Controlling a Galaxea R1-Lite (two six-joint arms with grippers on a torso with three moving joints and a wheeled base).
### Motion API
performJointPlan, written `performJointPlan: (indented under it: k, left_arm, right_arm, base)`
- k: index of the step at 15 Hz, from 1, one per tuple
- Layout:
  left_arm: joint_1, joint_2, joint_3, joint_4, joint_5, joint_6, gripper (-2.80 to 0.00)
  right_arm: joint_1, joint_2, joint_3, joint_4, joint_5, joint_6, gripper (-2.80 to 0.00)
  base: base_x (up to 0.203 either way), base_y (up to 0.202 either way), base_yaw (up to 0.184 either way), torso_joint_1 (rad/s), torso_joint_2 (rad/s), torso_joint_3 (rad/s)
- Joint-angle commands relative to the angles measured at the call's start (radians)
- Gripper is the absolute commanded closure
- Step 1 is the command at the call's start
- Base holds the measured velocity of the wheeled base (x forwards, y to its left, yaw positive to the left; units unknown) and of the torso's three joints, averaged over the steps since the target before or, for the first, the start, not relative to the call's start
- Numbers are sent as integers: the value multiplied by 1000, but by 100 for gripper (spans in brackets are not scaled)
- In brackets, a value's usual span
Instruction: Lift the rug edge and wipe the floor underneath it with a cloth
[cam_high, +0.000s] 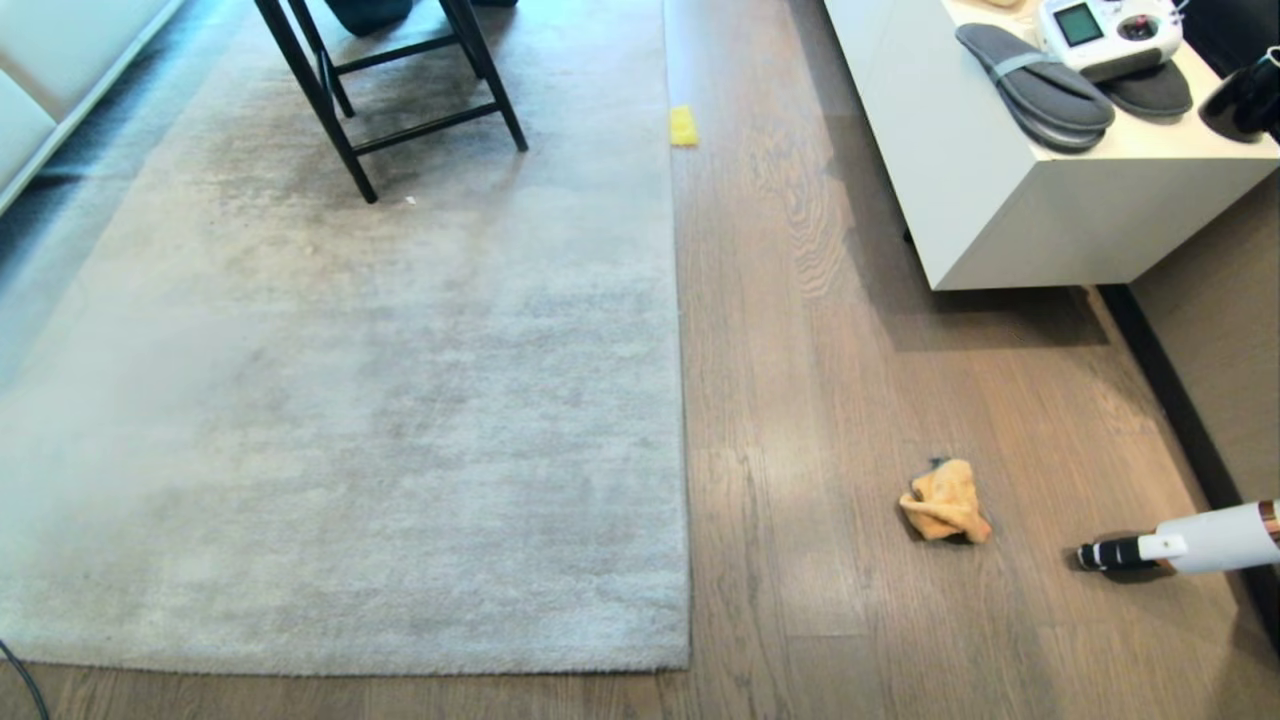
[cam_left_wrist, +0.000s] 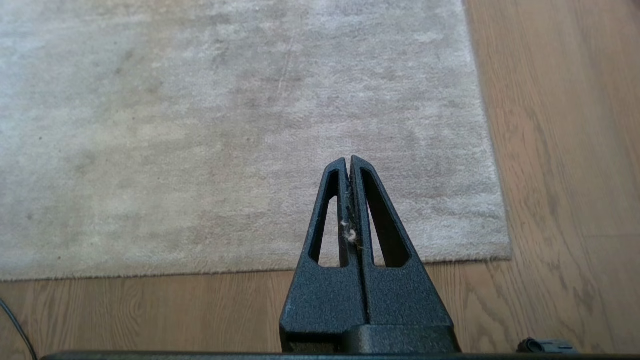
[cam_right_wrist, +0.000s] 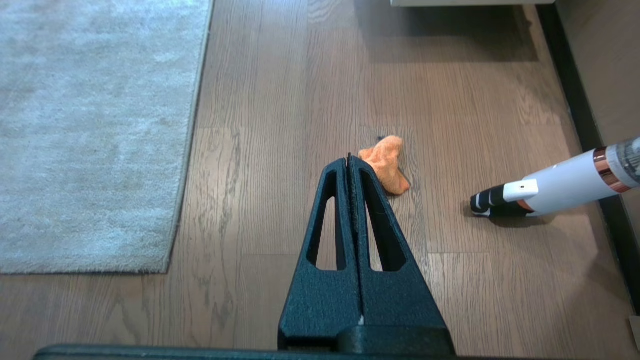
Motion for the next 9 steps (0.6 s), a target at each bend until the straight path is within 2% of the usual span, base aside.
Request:
performJointPlan:
  k: [1, 9]
  left_arm:
    - [0, 1, 0, -1, 0, 2, 0]
    - [0, 1, 0, -1, 0, 0, 0]
  right_arm:
    - [0, 2, 0, -1, 0, 0, 0]
    - [0, 2, 0, -1, 0, 0, 0]
  base:
    - [0, 0, 0, -1, 1, 197]
    - [0, 0, 0, 1, 2, 202]
